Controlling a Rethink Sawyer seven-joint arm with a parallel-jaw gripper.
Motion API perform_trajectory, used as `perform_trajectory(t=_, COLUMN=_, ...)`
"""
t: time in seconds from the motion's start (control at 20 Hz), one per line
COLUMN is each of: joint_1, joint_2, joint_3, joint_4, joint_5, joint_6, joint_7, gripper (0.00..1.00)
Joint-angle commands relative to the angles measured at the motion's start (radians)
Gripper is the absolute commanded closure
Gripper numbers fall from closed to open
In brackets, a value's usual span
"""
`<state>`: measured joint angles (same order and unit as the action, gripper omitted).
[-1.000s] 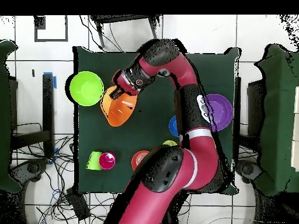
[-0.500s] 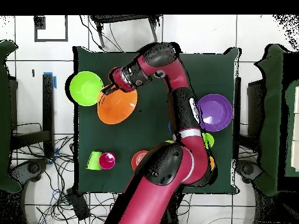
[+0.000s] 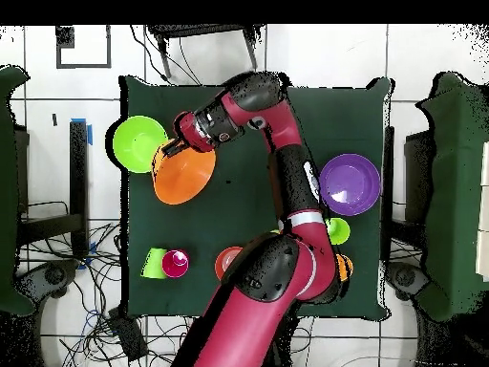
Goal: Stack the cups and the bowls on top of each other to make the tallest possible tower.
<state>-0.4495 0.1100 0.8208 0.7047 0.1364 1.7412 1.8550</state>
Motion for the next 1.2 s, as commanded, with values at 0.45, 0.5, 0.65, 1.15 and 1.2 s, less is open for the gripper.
perform_trajectory(t=0.45, joint_1=-0.028, joint_2=-0.044, joint_3=0.045, joint_4=-0.037, joint_5=-0.089, joint_6=0.069, joint_7=-0.336, gripper=1.0)
perform_trajectory(t=0.5, joint_1=-0.033, joint_2=-0.045, joint_3=0.053, joint_4=-0.031, joint_5=-0.092, joint_6=0.047, joint_7=-0.36, gripper=1.0)
perform_trajectory(t=0.65, joint_1=-0.047, joint_2=-0.052, joint_3=0.06, joint_4=-0.023, joint_5=-0.107, joint_6=0.032, joint_7=-0.398, gripper=1.0)
perform_trajectory(t=1.15, joint_1=-0.08, joint_2=-0.087, joint_3=0.084, joint_4=-0.04, joint_5=-0.142, joint_6=0.153, joint_7=-0.412, gripper=1.0)
perform_trajectory(t=1.2, joint_1=-0.084, joint_2=-0.092, joint_3=0.089, joint_4=-0.035, joint_5=-0.141, joint_6=0.151, joint_7=-0.42, gripper=1.0)
